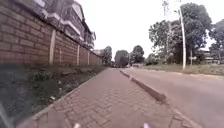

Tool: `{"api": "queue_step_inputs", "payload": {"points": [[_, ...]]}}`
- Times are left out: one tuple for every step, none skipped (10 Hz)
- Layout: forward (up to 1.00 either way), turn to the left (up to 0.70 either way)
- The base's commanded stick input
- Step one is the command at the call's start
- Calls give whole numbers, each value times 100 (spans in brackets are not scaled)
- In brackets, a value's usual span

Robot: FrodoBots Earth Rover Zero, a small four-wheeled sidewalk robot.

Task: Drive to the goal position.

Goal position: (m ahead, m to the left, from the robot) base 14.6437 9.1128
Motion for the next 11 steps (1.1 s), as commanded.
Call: {"api": "queue_step_inputs", "payload": {"points": [[50, 0], [50, 0], [50, 0], [50, 0], [50, 0], [50, 0], [50, 0], [50, 0], [50, 0], [50, 0], [50, 0]]}}
